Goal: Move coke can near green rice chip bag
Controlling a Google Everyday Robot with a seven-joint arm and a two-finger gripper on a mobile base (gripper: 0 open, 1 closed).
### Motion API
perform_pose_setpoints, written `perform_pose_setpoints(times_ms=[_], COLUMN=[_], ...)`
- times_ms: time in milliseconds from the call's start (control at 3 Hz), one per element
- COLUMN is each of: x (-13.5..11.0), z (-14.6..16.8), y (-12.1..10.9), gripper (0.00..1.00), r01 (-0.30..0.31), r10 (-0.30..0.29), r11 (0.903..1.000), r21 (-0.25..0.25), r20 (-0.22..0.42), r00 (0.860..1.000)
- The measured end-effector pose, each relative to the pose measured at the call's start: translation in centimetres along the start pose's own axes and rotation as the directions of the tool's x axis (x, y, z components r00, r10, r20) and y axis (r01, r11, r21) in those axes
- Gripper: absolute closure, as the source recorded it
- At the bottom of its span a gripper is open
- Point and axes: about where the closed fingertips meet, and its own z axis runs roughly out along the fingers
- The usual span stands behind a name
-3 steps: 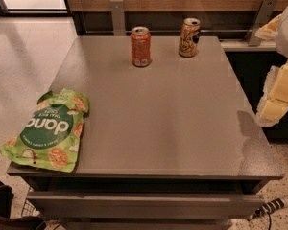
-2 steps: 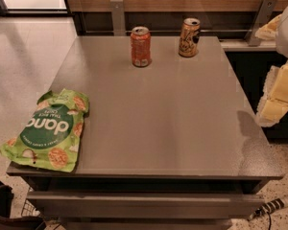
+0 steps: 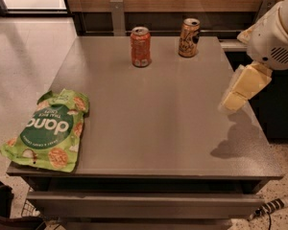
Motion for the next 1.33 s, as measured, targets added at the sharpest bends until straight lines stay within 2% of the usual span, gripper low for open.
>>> perform_pose_setpoints(times_ms=[333, 667, 1000, 1333], x=[-2.5, -5.8, -10.0, -13.3], z=[3.8, 6.7, 8.7, 9.7], y=[-2.4, -5.5, -9.1, -12.0], gripper=[0.00, 0.00, 0.00, 0.00], r01=[-0.099, -0.156, -0.194, -0.247], r10=[0.094, 0.135, 0.132, 0.120], r11=[0.9950, 0.9873, 0.9790, 0.9636], r21=[0.016, 0.032, 0.063, 0.103], r20=[0.172, 0.354, 0.529, 0.659], r00=[0.981, 0.925, 0.838, 0.742])
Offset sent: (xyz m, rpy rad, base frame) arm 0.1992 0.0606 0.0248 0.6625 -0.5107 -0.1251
